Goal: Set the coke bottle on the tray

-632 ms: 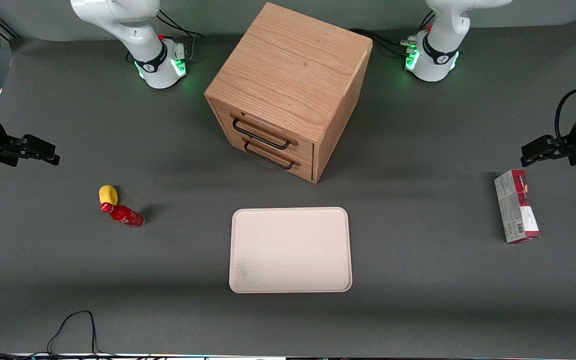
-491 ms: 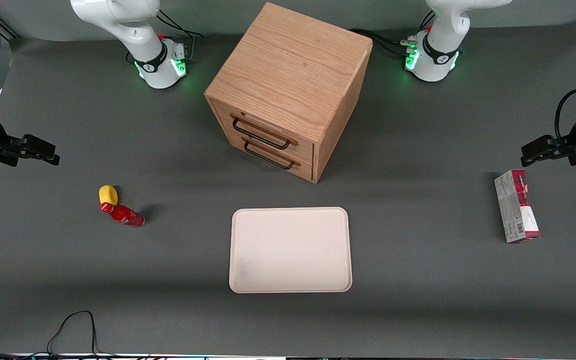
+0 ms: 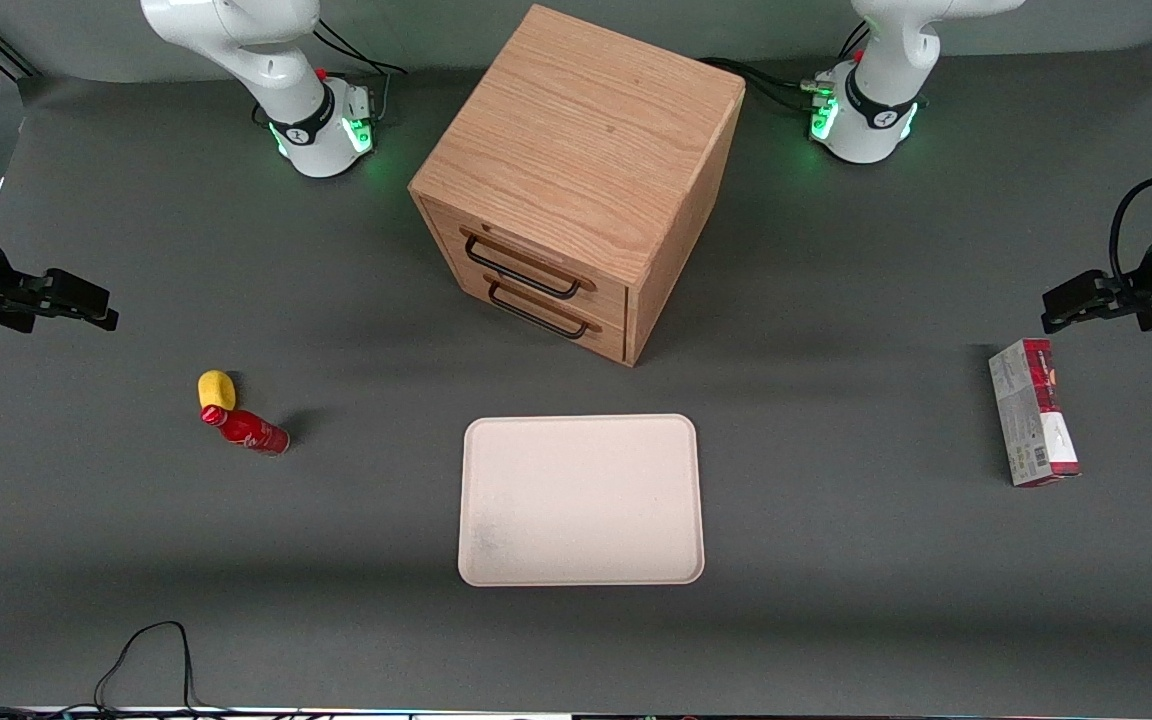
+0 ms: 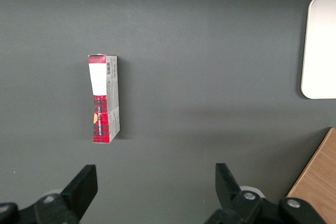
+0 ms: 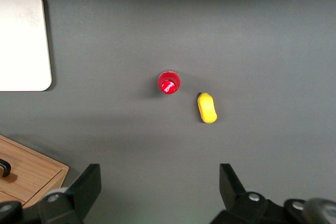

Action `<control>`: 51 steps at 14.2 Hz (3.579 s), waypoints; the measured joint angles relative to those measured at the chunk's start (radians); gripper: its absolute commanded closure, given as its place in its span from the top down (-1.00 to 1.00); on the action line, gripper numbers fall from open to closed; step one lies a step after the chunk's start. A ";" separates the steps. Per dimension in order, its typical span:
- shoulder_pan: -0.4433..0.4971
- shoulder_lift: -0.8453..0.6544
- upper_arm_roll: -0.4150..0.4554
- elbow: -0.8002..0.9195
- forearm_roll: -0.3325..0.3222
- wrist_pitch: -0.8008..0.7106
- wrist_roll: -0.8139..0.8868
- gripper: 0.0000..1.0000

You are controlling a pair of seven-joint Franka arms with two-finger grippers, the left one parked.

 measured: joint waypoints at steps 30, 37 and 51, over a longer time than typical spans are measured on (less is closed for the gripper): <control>0.015 0.157 -0.007 -0.476 0.060 0.702 -0.060 1.00; 0.015 0.159 -0.007 -0.511 0.060 0.749 -0.097 1.00; 0.015 0.183 -0.010 -0.514 0.060 0.790 -0.099 -1.00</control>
